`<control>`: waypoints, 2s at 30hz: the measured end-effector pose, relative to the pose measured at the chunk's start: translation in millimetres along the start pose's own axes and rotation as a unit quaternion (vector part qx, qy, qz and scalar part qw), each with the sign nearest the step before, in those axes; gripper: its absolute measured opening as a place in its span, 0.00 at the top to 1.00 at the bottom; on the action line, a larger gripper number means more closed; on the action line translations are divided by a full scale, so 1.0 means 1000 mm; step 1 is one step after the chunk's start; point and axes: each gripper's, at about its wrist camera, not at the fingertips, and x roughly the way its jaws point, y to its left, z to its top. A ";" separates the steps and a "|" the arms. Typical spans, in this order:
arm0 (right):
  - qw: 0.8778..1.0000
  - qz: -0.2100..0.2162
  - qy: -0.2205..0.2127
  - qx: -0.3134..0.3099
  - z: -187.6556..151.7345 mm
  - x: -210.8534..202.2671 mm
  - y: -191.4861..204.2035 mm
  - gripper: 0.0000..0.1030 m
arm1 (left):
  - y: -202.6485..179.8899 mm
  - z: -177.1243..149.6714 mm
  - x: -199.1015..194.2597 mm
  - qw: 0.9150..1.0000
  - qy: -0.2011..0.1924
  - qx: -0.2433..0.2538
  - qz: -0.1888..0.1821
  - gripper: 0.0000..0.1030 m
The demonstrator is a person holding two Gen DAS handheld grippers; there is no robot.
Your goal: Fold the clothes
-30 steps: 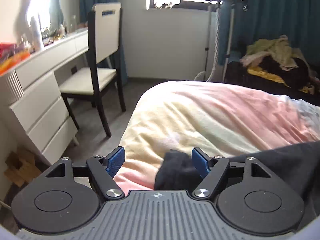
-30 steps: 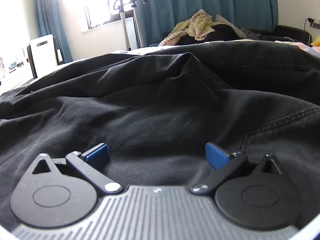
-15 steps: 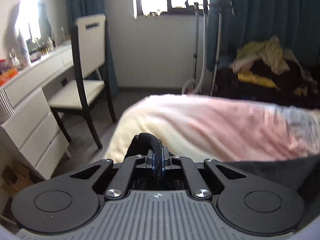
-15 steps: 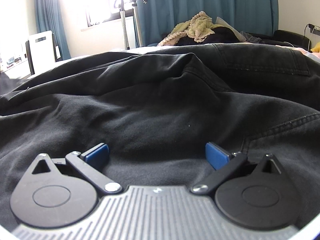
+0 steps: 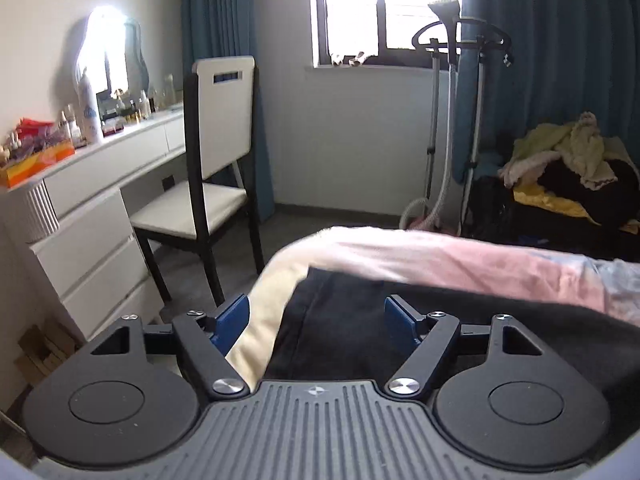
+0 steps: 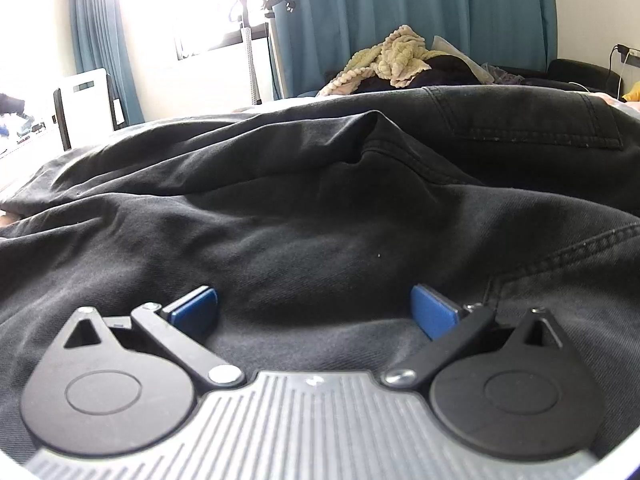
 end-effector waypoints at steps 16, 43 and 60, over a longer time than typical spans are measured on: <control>0.999 0.009 0.003 0.040 0.009 -0.033 -0.003 0.00 | 0.090 -0.157 -0.113 0.984 0.136 -0.069 -0.095 0.37; 0.994 0.075 -0.073 -0.013 0.007 -0.126 0.028 0.00 | -0.022 -0.150 -0.090 0.978 0.154 0.126 -0.062 0.92; 0.993 0.086 -0.079 -0.009 0.012 -0.111 0.033 0.00 | 0.072 -0.071 -0.091 0.993 0.035 0.064 0.096 0.84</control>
